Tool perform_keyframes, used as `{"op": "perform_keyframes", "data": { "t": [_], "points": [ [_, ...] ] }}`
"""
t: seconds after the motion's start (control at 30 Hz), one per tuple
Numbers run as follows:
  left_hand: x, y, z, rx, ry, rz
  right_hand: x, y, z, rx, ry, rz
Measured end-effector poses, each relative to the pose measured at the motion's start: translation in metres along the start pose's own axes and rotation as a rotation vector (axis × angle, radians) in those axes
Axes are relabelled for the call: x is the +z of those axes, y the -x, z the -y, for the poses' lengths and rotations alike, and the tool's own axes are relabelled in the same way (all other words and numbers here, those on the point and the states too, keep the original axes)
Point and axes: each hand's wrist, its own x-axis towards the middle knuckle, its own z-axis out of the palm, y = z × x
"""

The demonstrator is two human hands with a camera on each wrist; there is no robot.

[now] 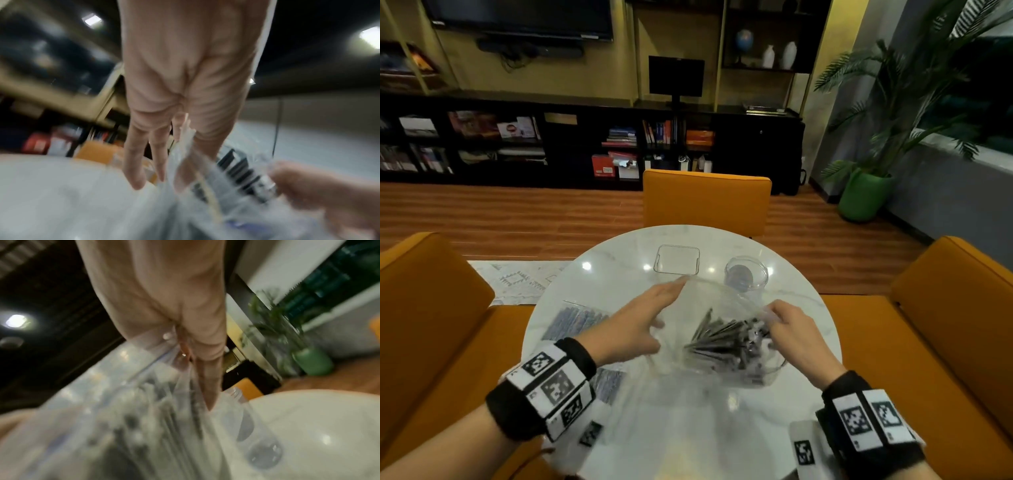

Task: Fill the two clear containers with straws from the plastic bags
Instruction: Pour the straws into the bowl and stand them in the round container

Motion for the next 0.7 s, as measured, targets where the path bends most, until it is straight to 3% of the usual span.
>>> {"op": "perform_keyframes", "data": {
  "t": [0.1,0.2,0.27,0.33,0.4,0.47,0.6,0.7],
  "points": [
    [0.010,-0.001,-0.005,-0.016,0.195,0.012,-0.001,0.008,0.016,0.044,-0.450,0.011],
    [0.009,-0.004,0.003,-0.047,0.050,-0.083,-0.004,0.006,0.008,0.015,-0.430,-0.108],
    [0.008,-0.004,0.008,-0.089,0.044,-0.069,-0.003,0.003,-0.002,0.033,-0.334,-0.163],
    [0.014,-0.004,0.007,-0.082,0.214,-0.030,0.002,0.004,-0.005,0.091,-0.349,-0.059],
    [0.028,-0.007,0.007,-0.093,0.355,-0.005,0.011,0.011,-0.002,0.209,-0.440,0.211],
    [0.040,-0.010,0.010,-0.128,0.364,0.024,0.019,0.015,-0.003,0.245,-0.587,0.337],
    [0.038,-0.009,0.021,-0.202,0.240,0.065,0.017,0.013,-0.009,0.205,-0.641,0.110],
    [0.039,-0.013,0.017,-0.191,0.342,0.089,0.018,0.014,-0.008,0.247,-0.685,0.184]
  ]
}}
